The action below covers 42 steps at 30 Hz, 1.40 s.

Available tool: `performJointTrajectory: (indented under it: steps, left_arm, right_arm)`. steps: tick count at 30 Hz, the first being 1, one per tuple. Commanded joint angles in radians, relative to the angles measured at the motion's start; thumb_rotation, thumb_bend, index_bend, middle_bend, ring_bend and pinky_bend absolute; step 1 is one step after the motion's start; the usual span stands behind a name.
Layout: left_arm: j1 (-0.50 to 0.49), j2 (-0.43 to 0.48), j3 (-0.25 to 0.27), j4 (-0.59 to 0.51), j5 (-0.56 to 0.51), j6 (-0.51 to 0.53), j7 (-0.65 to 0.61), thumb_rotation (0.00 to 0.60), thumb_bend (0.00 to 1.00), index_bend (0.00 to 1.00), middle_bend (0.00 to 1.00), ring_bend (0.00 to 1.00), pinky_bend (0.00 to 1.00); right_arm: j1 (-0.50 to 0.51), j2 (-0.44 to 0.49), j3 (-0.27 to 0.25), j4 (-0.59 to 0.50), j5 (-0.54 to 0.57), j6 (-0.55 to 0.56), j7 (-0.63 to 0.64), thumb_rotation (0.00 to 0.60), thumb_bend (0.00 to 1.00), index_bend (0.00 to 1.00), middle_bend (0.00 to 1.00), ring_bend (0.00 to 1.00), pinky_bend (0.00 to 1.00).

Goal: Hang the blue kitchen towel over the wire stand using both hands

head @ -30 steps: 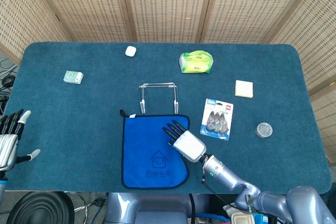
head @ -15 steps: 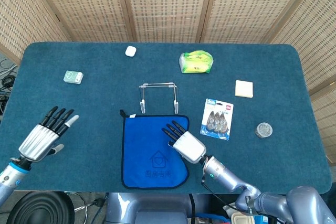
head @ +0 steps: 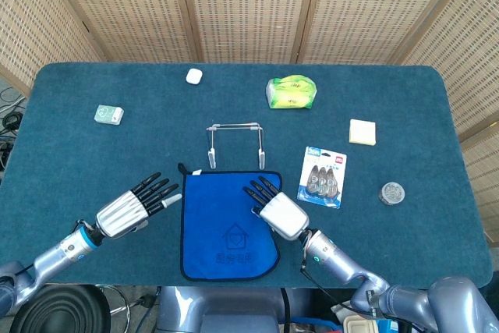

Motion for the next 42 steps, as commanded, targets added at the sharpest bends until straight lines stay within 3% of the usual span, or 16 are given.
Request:
performJointTrajectory:
  steps: [1, 7, 16, 42]
  left_arm:
    - [-0.017, -0.069, 0.013, 0.083, -0.002, 0.038, -0.06, 0.6, 0.0, 0.0, 0.0, 0.0, 0.0]
    - [-0.036, -0.158, 0.028, 0.198, -0.025, 0.036, -0.117, 0.6, 0.0, 0.0, 0.0, 0.0, 0.0]
    - [-0.041, -0.228, 0.044, 0.269, -0.058, 0.029, -0.159, 0.6, 0.0, 0.01, 0.0, 0.0, 0.0]
    - [-0.083, -0.33, 0.087, 0.341, -0.134, -0.029, -0.212, 0.6, 0.0, 0.07, 0.0, 0.0, 0.0]
  right_arm:
    - [-0.001, 0.002, -0.001, 0.003, -0.002, 0.005, 0.004, 0.6, 0.52, 0.61, 0.11, 0.0, 0.05]
    - [-0.001, 0.005, 0.002, -0.003, -0.001, 0.013, 0.016, 0.6, 0.54, 0.61, 0.11, 0.0, 0.05]
    - [0.001, 0.006, 0.002, -0.005, 0.001, 0.013, 0.018, 0.6, 0.54, 0.61, 0.11, 0.0, 0.05]
    - [-0.003, -0.002, -0.001, 0.007, 0.008, 0.02, 0.045, 0.6, 0.54, 0.62, 0.11, 0.0, 0.05]
